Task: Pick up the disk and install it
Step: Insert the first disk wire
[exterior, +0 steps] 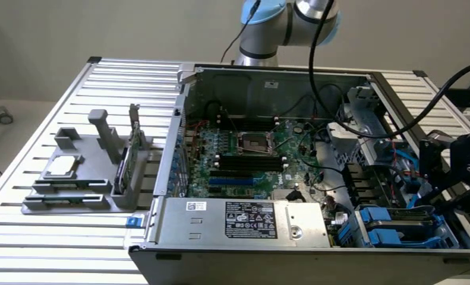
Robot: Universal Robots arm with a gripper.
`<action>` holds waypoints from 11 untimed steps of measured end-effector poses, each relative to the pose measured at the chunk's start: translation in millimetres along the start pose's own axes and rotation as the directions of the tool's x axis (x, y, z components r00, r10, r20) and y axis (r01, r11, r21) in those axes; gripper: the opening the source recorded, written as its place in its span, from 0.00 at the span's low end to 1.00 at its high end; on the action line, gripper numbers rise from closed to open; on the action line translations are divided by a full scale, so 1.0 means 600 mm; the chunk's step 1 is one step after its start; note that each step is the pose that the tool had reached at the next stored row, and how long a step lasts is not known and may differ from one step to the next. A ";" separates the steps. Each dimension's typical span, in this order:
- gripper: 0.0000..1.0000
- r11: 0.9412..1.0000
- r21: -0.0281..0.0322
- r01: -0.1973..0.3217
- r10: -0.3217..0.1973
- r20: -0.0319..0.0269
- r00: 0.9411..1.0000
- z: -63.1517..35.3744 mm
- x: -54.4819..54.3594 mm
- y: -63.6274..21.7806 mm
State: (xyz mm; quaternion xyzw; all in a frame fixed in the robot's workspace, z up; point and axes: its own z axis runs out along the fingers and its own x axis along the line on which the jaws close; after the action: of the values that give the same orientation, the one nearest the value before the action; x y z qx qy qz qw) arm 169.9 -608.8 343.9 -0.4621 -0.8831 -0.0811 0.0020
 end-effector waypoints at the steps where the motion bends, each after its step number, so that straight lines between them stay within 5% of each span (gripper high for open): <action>1: 0.28 1.000 0.000 -0.003 0.003 0.000 1.000 0.001 0.000 0.000; 11: 0.28 1.000 -0.002 -0.024 0.024 0.003 1.000 0.012 0.008 0.007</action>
State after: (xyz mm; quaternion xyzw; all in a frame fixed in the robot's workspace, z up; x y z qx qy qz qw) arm 170.8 -601.5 337.7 -0.4730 -0.8773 -0.0812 0.0010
